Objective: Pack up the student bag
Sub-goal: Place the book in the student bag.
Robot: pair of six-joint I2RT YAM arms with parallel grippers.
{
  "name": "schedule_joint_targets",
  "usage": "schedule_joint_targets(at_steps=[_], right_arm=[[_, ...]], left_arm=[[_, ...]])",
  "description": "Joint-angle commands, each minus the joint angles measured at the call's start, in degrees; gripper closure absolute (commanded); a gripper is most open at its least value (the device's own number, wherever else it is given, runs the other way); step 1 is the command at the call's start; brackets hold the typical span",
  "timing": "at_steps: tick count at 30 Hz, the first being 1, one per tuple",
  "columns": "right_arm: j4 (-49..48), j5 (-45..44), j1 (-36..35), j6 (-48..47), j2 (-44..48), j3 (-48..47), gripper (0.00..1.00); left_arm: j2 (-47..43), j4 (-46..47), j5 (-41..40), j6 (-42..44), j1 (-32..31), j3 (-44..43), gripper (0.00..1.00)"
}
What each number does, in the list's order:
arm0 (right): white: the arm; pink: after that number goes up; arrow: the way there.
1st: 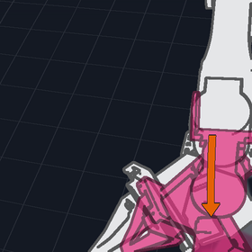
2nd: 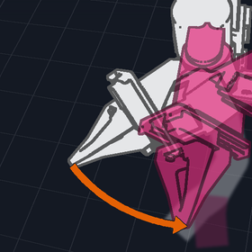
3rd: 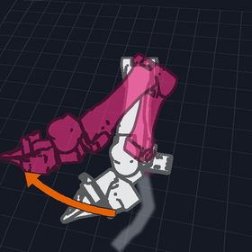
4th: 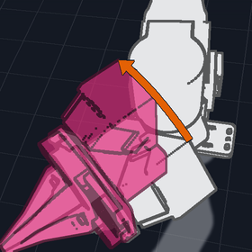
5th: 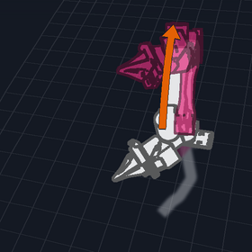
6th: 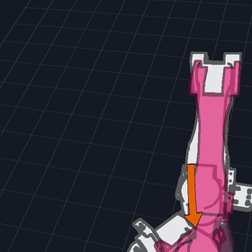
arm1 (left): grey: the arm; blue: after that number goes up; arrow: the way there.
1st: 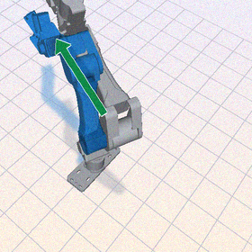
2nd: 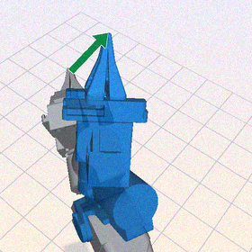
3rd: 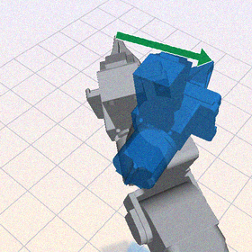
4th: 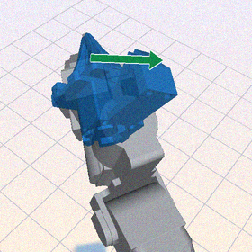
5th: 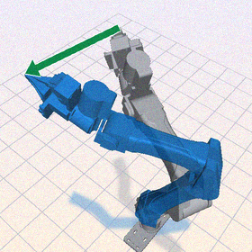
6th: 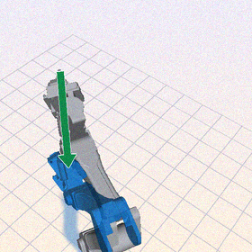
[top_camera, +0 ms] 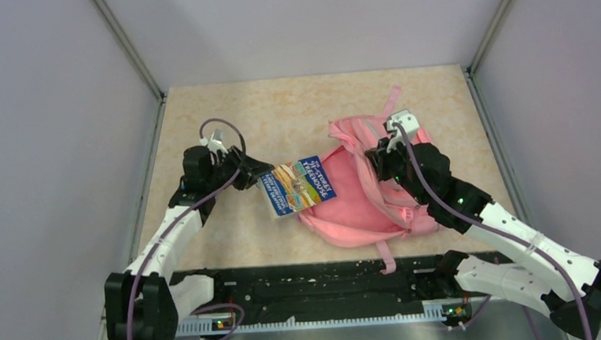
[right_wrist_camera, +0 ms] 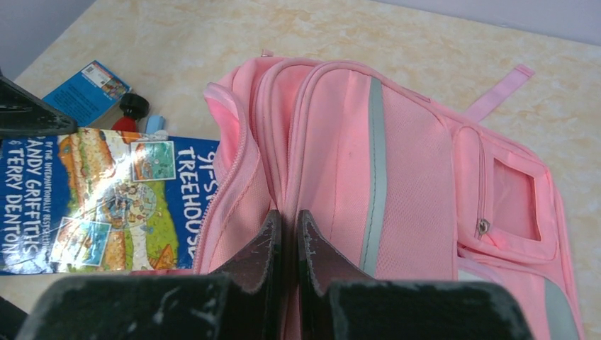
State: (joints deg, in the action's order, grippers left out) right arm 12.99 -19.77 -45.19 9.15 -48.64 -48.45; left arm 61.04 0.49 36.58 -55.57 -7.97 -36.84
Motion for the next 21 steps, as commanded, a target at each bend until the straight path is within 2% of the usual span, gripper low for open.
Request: schedule_joint_targets(at_steps=[1,8,14,16,21], right_arm=[[-7.5,-1.44,0.01,0.04,0.79,-5.27,1.0],[-6.87,-1.07,0.05,0.26,0.95,-5.3,1.0],[-7.0,-1.16,0.0,0.53,1.16,-4.99,1.0],[-6.93,-1.11,-0.03,0.61,1.22,-4.87,1.0],[-6.93,-1.41,-0.01,0.55,1.3,-4.76,1.0]], left_arm=[[5.01,4.69,-0.7,5.06,-0.03,-1.23,1.0],[16.0,3.48,-2.23,14.54,-0.03,-3.14,0.98],[18.77,5.84,-1.22,15.72,0.01,-2.69,0.91],[18.51,5.84,-2.19,16.03,-0.03,-2.04,0.86],[18.29,6.16,-2.34,15.48,-0.03,0.12,0.63]])
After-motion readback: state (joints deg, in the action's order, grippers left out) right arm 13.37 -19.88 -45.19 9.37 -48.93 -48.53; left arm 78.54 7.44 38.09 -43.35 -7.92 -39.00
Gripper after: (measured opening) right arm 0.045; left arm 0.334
